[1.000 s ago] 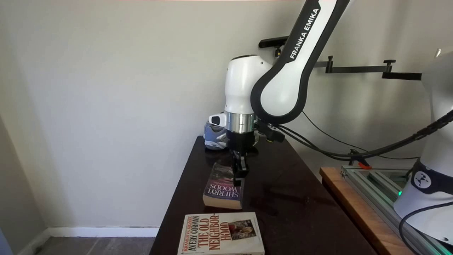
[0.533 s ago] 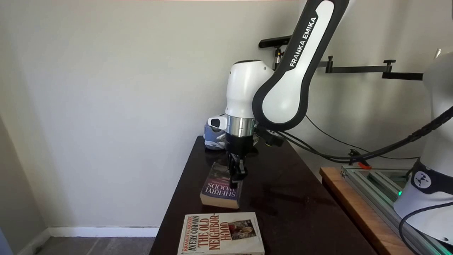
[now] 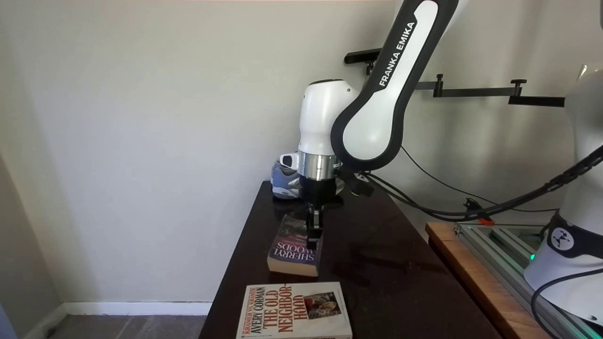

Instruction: Rotate the book on the right.

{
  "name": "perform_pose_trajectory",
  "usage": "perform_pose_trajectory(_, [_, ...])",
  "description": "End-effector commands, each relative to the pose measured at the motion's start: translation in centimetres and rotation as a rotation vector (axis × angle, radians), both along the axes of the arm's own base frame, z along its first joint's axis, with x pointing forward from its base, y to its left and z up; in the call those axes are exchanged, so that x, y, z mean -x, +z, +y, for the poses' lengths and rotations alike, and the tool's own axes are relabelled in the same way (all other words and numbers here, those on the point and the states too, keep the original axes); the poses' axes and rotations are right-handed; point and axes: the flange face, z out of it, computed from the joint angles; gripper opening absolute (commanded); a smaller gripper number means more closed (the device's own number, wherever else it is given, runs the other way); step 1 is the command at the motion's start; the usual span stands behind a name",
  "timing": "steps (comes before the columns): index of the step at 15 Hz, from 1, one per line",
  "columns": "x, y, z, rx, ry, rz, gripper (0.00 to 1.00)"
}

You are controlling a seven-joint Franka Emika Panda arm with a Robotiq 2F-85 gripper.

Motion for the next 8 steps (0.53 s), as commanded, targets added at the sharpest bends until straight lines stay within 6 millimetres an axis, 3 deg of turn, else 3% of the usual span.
perform_pose_trajectory(1, [-0.31,0.01,-0.15,-0.042,-0.178,0.058,0.0])
perform_pose_trajectory(8, [-1.28,0.76,0.71,-0.122,-0.4,0.059,0.0])
